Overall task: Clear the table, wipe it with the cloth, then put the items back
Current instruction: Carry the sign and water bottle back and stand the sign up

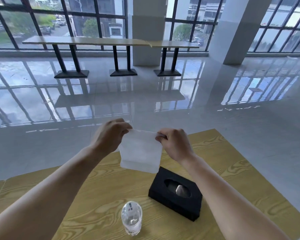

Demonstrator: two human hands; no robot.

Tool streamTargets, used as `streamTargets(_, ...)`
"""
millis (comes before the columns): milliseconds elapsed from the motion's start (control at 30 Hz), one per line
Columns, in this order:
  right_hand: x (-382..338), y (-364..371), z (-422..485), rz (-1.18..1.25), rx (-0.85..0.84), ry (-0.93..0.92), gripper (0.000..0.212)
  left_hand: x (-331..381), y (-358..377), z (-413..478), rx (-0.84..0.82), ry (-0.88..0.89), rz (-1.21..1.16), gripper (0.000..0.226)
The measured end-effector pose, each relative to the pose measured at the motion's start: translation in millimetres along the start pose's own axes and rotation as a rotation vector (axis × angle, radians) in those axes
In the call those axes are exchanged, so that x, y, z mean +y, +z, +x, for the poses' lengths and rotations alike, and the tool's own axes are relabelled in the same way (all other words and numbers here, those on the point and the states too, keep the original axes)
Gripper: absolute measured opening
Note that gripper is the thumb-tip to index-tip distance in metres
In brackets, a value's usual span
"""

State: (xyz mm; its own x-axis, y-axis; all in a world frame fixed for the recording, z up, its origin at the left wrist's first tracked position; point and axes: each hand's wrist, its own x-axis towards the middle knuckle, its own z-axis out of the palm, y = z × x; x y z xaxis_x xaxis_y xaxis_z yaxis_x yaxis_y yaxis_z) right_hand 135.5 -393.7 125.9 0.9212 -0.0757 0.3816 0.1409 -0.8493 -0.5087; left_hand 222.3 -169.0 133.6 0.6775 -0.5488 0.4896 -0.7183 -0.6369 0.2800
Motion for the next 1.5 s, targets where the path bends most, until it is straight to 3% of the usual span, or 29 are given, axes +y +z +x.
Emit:
streamTargets(400, 183, -81, 21, -0.025, 0.026, 0.075, 0.008, 105, 136, 131, -0.075, -0.035, -0.045, 0.016)
streamTargets(767, 318, -135, -4, -0.111, 0.111, 0.301, 0.017, 195, 268, 224, -0.221, 0.034, -0.157, 0.016)
streamTargets(1033, 362, -143, -14, -0.149, 0.165, 0.350, 0.037, 223, 318, 254, -0.241, 0.053, -0.187, 0.017)
streamTargets(1167, 376, -143, -19, -0.169, 0.183, 0.393, 0.032, 233, 337, 263, -0.258, 0.044, -0.200, 0.016)
streamTargets(1500, 399, -136, -30, -0.178, 0.193, 0.437, 0.042, 246, 376, 275, -0.279, 0.072, -0.209, 0.017)
